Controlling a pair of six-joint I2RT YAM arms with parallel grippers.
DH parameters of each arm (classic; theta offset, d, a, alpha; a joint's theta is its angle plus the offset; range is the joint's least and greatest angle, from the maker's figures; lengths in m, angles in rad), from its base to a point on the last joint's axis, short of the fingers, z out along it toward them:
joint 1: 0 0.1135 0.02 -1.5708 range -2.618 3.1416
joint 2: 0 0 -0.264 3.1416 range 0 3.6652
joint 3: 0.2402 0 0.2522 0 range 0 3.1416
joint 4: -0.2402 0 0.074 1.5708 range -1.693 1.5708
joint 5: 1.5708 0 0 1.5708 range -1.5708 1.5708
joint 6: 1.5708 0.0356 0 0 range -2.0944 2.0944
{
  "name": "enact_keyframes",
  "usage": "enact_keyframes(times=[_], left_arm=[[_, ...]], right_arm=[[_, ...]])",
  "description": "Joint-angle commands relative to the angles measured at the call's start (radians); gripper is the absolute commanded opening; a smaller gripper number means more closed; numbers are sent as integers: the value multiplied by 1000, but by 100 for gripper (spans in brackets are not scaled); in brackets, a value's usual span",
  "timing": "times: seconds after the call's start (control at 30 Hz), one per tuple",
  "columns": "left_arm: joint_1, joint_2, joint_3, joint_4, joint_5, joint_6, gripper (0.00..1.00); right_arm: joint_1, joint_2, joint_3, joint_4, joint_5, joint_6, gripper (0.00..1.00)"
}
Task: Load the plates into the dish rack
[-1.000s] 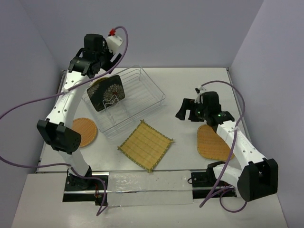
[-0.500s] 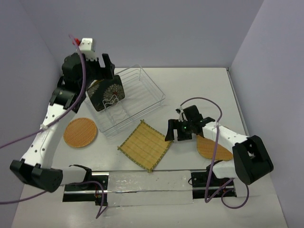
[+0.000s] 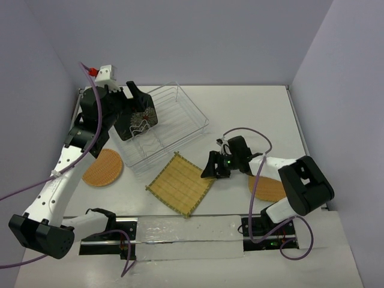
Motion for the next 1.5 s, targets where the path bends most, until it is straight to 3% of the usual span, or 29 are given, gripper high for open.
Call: enact_keyframes(times=[0.0, 0.37, 0.7, 0.97, 1.1, 1.27, 1.47], left_arm=[[-4, 9, 31, -3, -1, -23, 99], [-4, 6, 43, -20, 25, 3, 99], [-8, 40, 30, 9, 286, 81, 99], [-51, 51, -100, 130, 543, 77, 99], [-71, 51, -142, 130, 564, 92, 99], [-84, 2, -322, 218, 651, 71, 99], [-117, -51, -451, 309, 721, 26, 99]], right_arm=[[9, 57, -73, 156, 6, 82, 60], [7, -17, -76, 93, -57, 26, 0], [4, -392, 8, -276, 43, -56, 0], [-26, -545, 102, -503, 63, -84, 0], [-39, -594, 118, -505, 22, -63, 0], [-93, -688, 142, -504, -37, -34, 0], [-204, -743, 164, -505, -200, -9, 0]])
